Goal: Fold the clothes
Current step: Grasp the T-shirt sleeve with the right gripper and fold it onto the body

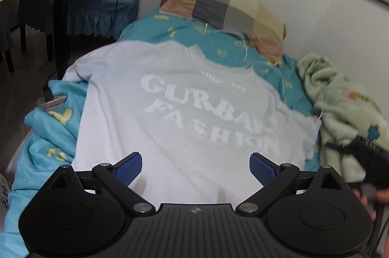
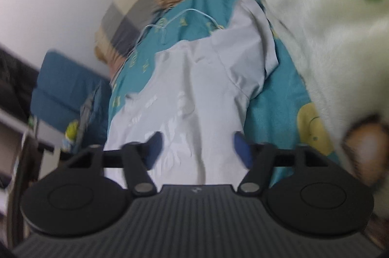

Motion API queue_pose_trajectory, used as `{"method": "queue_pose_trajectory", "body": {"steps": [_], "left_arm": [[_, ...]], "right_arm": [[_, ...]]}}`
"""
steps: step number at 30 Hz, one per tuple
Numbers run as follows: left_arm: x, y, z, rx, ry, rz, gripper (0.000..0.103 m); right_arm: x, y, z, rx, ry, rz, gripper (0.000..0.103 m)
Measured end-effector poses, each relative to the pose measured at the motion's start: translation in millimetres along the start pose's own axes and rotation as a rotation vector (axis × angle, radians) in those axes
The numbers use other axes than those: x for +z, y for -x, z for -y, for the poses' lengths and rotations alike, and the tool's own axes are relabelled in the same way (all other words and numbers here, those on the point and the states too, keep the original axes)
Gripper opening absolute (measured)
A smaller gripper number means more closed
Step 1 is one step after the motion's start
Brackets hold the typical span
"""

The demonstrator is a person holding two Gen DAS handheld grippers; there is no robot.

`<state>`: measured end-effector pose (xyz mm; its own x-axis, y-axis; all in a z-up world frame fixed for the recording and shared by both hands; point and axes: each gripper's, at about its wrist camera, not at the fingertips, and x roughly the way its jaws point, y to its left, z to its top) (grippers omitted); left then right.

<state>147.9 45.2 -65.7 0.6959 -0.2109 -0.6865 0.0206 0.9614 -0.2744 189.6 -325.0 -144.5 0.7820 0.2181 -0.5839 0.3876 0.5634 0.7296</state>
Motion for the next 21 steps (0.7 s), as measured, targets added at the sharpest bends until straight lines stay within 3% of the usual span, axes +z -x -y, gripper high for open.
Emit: {"method": "queue_pose_trajectory", "body": {"steps": [3,7,12,15,18,19,21], "left_arm": [[-6.1,-17.4,-13.9,0.046,-0.025,-0.032,0.097],[-5.0,-35.5,-29.8,0.021,0.039,-0.077,0.097],[-3.4,-47.5,-41.2,0.019,0.060,-0.092,0.097],[-1.5,-53.1,-47.2,0.008,0.084,-0.102,0.097],[2.1,-56.4,-51.5,0.023,0.086,-0.095,0.097],[3.7,-57.2,-52.2,0.033,0.081,-0.090,0.097],[6.9,-58.4,-54.3,0.050,0.076,-0.081,0.097]], "right_arm": [[4.8,-36.8,23.1,0.000,-0.129,0.020,0.080],[12.9,-76.0,39.8,-0.053,-0.197,0.072,0.081],[26.0,-109.7,45.4,-0.101,-0.176,0.245,0.081],[38.6,-130.7,43.7,-0.085,-0.126,0.342,0.080],[55.6,-151.0,34.8,-0.079,-0.045,0.393,0.079],[60.8,-155.9,32.4,-0.093,-0.018,0.410,0.077],[71.7,-163.4,28.8,-0.136,0.021,0.437,0.058]]}}
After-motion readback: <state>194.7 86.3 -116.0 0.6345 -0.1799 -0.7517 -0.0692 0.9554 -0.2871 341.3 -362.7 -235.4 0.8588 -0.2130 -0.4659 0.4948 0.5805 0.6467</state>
